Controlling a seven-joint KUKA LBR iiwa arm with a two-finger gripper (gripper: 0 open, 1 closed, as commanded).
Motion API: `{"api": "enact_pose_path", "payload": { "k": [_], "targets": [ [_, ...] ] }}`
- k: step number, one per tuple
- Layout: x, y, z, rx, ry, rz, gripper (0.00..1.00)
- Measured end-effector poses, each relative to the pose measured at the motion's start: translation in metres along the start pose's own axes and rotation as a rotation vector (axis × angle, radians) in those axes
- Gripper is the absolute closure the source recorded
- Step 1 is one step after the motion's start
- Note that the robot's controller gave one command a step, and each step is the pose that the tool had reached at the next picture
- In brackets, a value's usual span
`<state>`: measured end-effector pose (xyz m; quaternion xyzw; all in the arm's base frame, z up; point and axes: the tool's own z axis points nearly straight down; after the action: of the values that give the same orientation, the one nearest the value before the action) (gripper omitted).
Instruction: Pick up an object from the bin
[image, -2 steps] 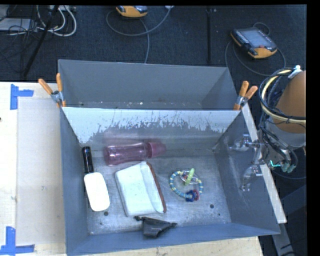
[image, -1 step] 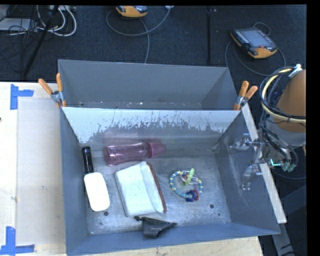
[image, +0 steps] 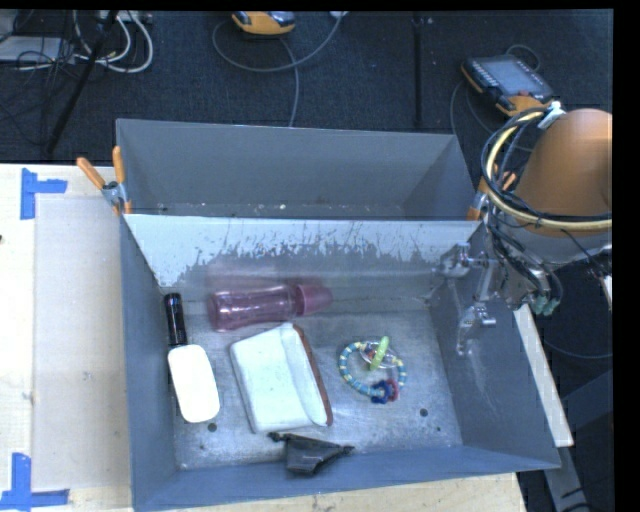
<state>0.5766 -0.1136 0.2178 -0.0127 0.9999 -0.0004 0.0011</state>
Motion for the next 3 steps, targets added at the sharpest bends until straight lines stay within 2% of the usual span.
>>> {"api": "enact_pose_path", "payload": {
  "k": [1,2,3],
  "targets": [
    [0.033,-0.009,0.000,-0.003,0.001,-0.008,0.00],
    [0.051,-0.005,0.130,-0.002,0.005,-0.023,1.00],
    [0.051,-0.005,0.129,-0.002,0.004,-0.026,0.00]
  ]
}}
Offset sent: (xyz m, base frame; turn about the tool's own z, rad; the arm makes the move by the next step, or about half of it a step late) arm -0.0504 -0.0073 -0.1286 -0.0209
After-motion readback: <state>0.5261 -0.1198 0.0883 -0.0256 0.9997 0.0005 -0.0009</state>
